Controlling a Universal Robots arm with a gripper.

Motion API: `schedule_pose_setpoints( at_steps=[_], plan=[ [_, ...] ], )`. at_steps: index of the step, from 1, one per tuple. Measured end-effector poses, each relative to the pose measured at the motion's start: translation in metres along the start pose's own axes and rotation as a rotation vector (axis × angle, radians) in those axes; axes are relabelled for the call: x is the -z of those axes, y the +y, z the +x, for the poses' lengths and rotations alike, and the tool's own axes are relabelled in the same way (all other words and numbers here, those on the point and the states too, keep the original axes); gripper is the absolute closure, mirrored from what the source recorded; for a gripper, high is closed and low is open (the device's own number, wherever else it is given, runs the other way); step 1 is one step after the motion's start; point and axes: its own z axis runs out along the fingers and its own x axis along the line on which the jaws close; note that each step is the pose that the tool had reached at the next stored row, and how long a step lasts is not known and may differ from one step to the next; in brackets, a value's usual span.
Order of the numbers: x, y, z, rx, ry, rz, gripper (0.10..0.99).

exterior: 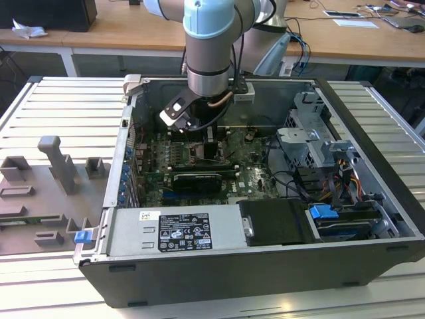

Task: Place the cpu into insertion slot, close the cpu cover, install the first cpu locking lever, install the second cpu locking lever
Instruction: 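Place the cpu into insertion slot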

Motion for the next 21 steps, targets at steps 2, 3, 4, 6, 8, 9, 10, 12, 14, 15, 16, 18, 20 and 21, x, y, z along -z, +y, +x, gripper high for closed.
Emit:
schedule_pose_setpoints(
  at_steps=[2,3,4,6,8,9,10,12,14,15,16,18,20,21],
  plan=[
    [-0.0001,0.0000,0.0000,0.000,0.0000,0.000,0.545],
    [-0.0001,0.0000,0.0000,0.000,0.0000,0.000,0.545],
    [-0.0002,0.0000,0.0000,0.000,0.0002,0.000,0.533],
    [-0.0003,0.0000,0.0000,0.000,0.0000,0.000,0.471],
    [0.0004,0.0000,0.0000,0.000,0.0001,0.000,0.471],
    [0.0011,0.0001,0.0000,0.000,0.0000,0.000,0.471],
    [0.0017,0.0001,0.0001,0.000,0.0001,0.000,0.471],
    [0.0027,0.0002,0.0001,0.000,0.0001,0.000,0.471],
    [0.0035,0.0002,0.0001,0.000,0.0001,0.000,0.471],
    [0.0044,0.0003,0.0001,0.000,0.0001,0.000,0.471],
    [0.0055,0.0003,0.0001,0.000,0.0001,0.000,0.471],
    [0.0072,0.0004,0.0001,0.000,0.0000,0.000,0.471],
    [0.0085,0.0005,0.0001,0.000,-0.0001,0.000,0.486],
    [0.0090,0.0006,0.0001,0.000,-0.0003,0.000,0.553]
  ],
)
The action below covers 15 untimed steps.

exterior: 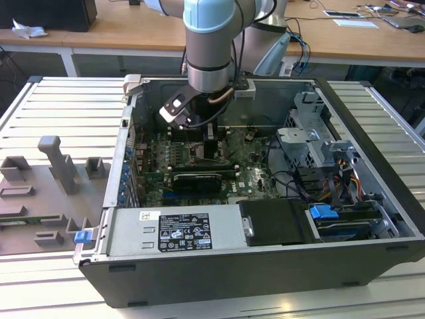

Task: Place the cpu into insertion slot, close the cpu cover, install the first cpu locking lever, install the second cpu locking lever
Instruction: 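Place the cpu into insertion slot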

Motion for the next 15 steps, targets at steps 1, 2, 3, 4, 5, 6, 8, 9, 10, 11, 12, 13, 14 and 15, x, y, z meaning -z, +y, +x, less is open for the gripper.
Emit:
schedule_pose_setpoints(
  at_steps=[1,2,3,4,5,6,8,9,10,11,12,13,14,15],
  plan=[
    [0.0003,0.0000,0.0000,0.000,-0.0001,0.000,0.616],
    [0.0006,0.0001,0.0000,0.000,0.0000,0.000,0.616],
    [0.0009,0.0001,0.0001,0.000,0.0000,0.000,0.675],
    [0.0010,0.0001,0.0000,0.000,0.0000,0.000,0.733],
    [0.0011,0.0001,0.0000,0.000,-0.0001,0.000,0.733],
    [0.0013,0.0001,0.0000,0.000,0.0000,0.000,0.796],
    [0.0016,0.0001,0.0000,0.000,-0.0002,0.000,0.918],
    [0.0021,0.0001,0.0000,0.000,-0.0003,0.000,0.976],
    [0.0026,0.0002,0.0000,0.000,-0.0002,0.000,0.980],
    [0.0030,0.0002,0.0000,0.000,-0.0003,0.000,0.980],
    [0.0035,0.0002,0.0001,0.000,-0.0001,0.000,0.980],
    [0.0041,0.0003,0.0001,0.000,-0.0001,0.000,0.980],
    [0.0042,0.0003,0.0001,0.000,0.0000,0.000,0.980],
    [0.0042,0.0003,0.0001,0.000,0.0001,0.000,0.980]
  ],
)
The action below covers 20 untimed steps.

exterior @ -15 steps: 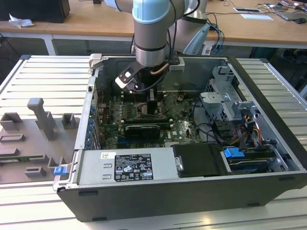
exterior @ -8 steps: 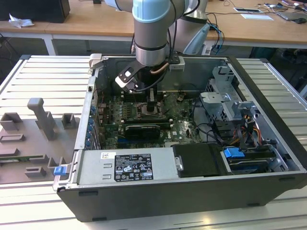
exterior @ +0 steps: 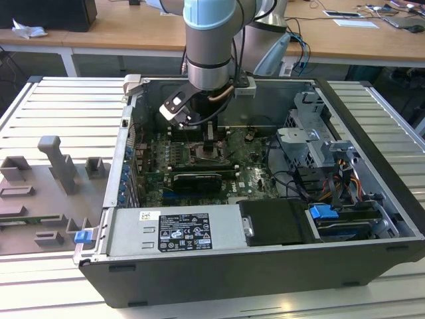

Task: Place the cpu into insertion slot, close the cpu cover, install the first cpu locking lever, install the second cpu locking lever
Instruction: 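Place the cpu into insertion slot, then close the cpu cover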

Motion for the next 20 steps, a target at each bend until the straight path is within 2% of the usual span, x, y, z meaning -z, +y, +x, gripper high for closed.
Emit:
schedule_pose_setpoints(
  at_steps=[8,10,14,16,18,20],
  plan=[
    [0.0033,0.0002,0.0001,0.000,0.0000,0.000,0.980],
    [0.0030,0.0073,0.0001,0.000,-0.0004,0.006,0.980],
    [0.0053,0.0093,0.0002,0.000,-0.0004,0.007,0.980],
    [0.0123,0.0097,0.0003,0.000,-0.0004,0.007,0.980],
    [0.0267,0.0106,0.0005,0.000,-0.0004,0.007,0.980],
    [0.0377,0.0112,0.0007,0.000,-0.0003,0.007,0.980]
  ],
)
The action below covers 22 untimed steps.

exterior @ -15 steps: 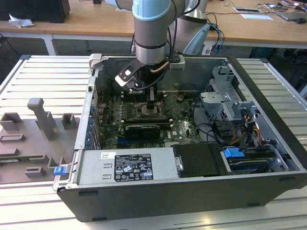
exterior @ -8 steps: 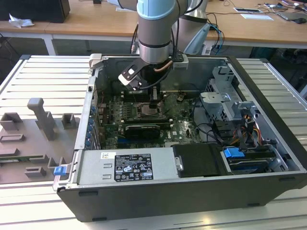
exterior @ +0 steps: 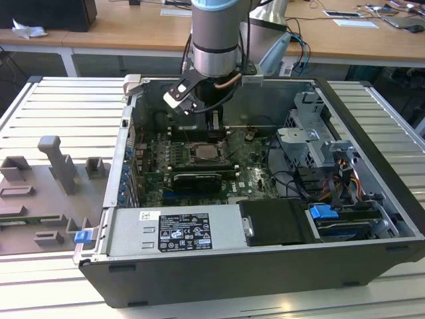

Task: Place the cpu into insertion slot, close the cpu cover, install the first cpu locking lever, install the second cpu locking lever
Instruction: 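Close the cpu cover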

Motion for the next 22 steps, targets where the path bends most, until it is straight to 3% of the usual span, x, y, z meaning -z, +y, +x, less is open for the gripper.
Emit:
schedule_pose_setpoints(
  at_steps=[1,2,5,8,14,18,22],
  plan=[
    [0.0085,0.0004,0.0001,0.000,-0.0001,0.000,0.980],
    [0.0097,0.0021,0.0002,0.000,0.0001,0.002,0.980],
    [0.0104,0.0158,0.0003,0.000,-0.0008,0.022,0.980],
    [0.0177,0.0171,0.0005,0.000,-0.0005,0.023,0.980],
    [0.0174,0.0192,0.0005,0.003,-0.0004,0.023,0.980],
    [0.0157,0.0364,0.0008,0.008,-0.0004,0.023,0.980],
    [0.0146,0.0439,0.0010,0.056,0.0019,0.024,0.980]
  ],
)
